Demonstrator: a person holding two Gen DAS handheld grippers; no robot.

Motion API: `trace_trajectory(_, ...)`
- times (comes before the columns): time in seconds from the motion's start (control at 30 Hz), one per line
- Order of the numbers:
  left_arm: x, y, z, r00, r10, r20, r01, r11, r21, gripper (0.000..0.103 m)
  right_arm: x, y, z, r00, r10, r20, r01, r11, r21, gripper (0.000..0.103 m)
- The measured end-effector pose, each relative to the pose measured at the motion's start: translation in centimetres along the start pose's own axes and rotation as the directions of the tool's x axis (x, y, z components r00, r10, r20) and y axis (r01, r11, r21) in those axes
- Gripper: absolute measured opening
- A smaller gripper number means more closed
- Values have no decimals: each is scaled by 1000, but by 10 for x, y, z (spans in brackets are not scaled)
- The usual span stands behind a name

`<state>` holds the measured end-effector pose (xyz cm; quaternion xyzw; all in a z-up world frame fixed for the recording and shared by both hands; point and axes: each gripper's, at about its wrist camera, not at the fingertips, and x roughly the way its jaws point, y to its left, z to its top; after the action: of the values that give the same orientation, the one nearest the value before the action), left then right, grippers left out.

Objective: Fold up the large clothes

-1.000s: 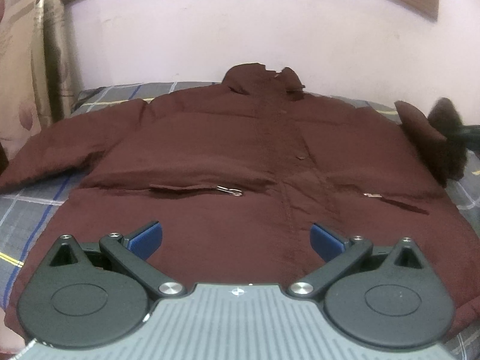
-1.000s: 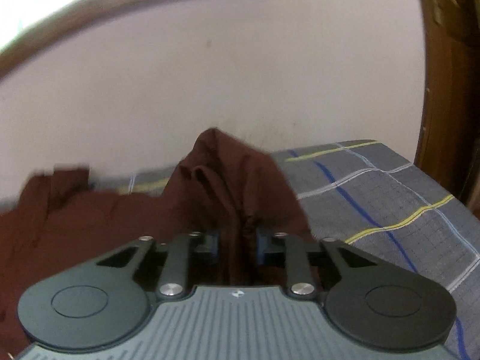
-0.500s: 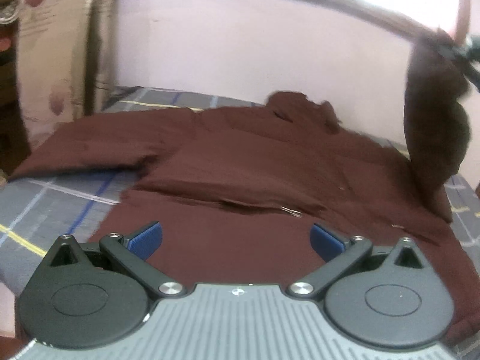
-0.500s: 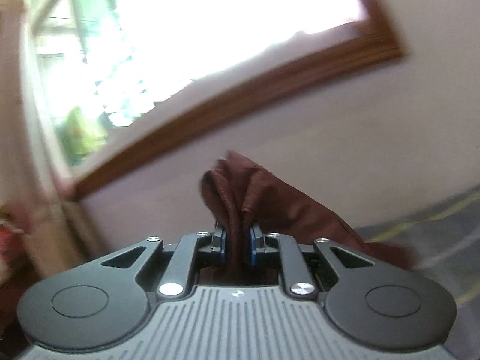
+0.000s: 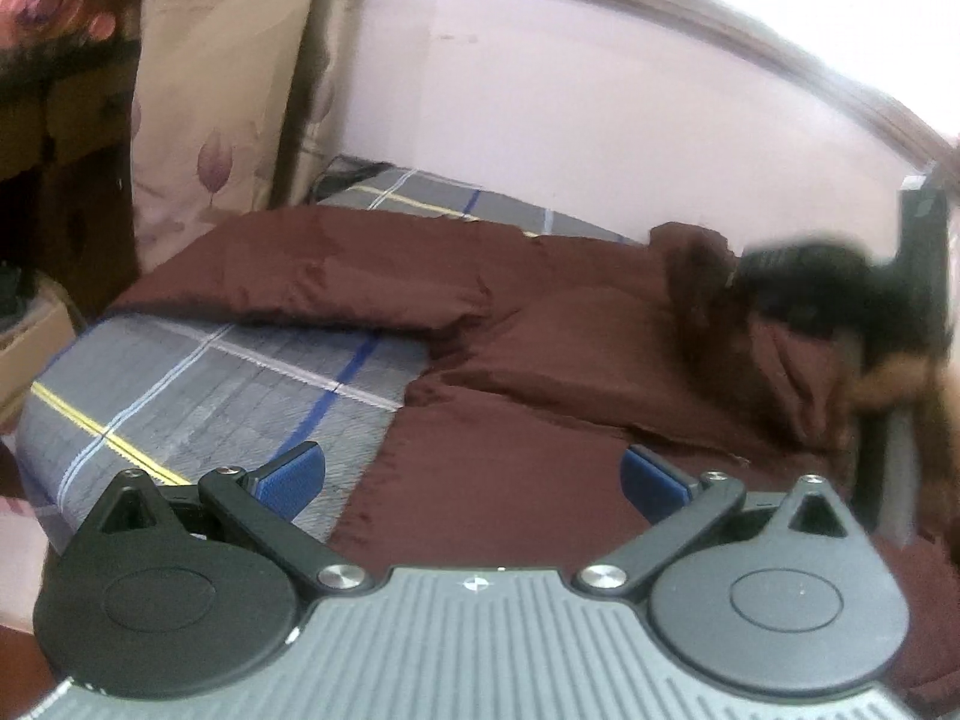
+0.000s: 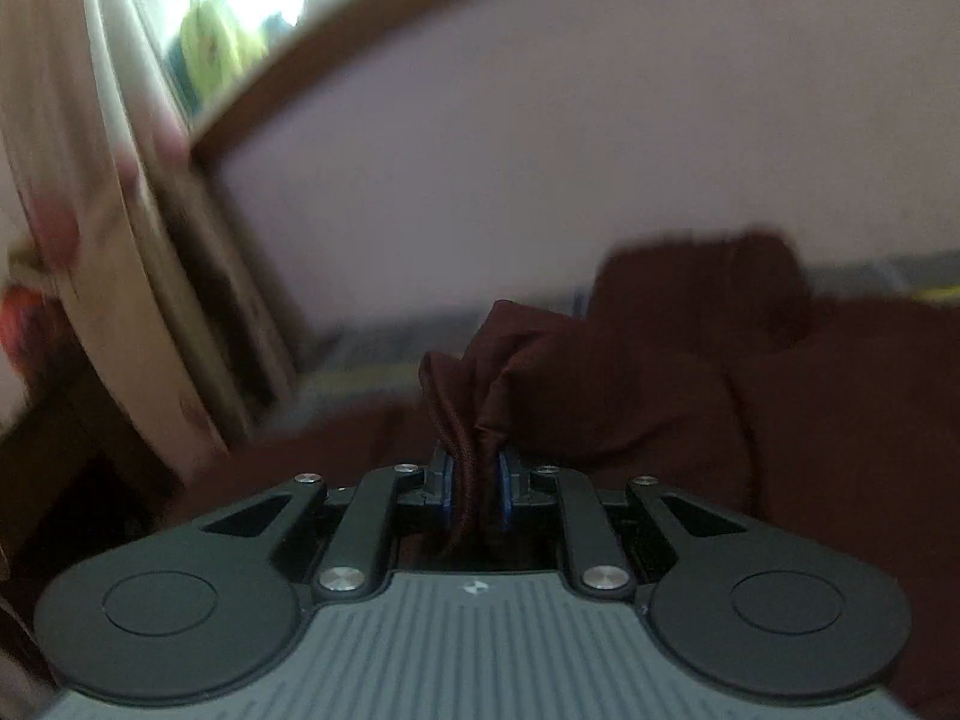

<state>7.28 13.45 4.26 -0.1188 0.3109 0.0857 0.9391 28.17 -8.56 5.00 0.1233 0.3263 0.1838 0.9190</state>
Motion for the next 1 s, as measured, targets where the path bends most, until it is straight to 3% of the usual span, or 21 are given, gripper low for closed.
trace_trajectory(0.1, 5, 14, 1, 1000, -14, 13, 14, 999, -33, 103, 16, 4, -21, 999, -36, -35, 34, 998, -57, 27)
trace_trajectory(0.17, 6, 24, 2, 999, -10, 38, 13, 998, -60, 103, 16, 16, -29, 998, -61, -20, 57, 987, -152, 47)
trace_trajectory(0.27, 8, 47, 7, 997, 3, 72, 6, 990, -138, 103, -2, 40, -39, 994, -55, 89, 78, 958, -275, 55)
trace_trajectory(0.3, 10, 57, 10, 997, 14, 77, -1, 986, -167, 103, -14, 45, -46, 990, -33, 135, 74, 947, -313, 61)
trace_trajectory(0.33, 12, 68, 13, 997, 14, 79, 2, 981, -196, 103, -25, 51, -55, 983, -11, 181, 74, 936, -345, 77)
trace_trajectory(0.37, 15, 80, 17, 997, 10, 76, 8, 974, -227, 103, -34, 54, -64, 977, 0, 215, 82, 926, -369, 84)
trace_trajectory(0.4, 19, 93, 21, 998, 5, 70, 14, 964, -267, 103, -40, 57, -74, 972, 0, 236, 96, 914, -394, 85)
trace_trajectory(0.47, 26, 123, 28, 998, -14, 53, 33, 931, -364, 103, -44, 61, -83, 974, -3, 228, 105, 894, -435, 85)
trace_trajectory(0.57, 38, 167, 35, 998, -39, 50, 60, 852, -521, 102, -45, 64, -91, 980, -3, 201, 98, 879, -467, 85)
trace_trajectory(0.6, 42, 178, 37, 998, -44, 48, 64, 828, -557, 99, -44, 65, -94, 980, -55, 193, 138, 883, -449, 85)
trace_trajectory(0.7, 53, 206, 42, 995, -78, 62, 100, 734, -672, 96, -44, 64, -101, 984, -60, 168, 130, 887, -443, 85)
trace_trajectory(0.9, 86, 234, 54, 994, -103, 41, 97, 629, -771, 97, -37, 65, -120, 989, -60, 134, 114, 887, -447, 85)
trace_trajectory(1.0, 100, 248, 64, 992, -91, 86, 123, 614, -780, 97, -39, 67, -124, 989, -54, 136, 111, 882, -457, 85)
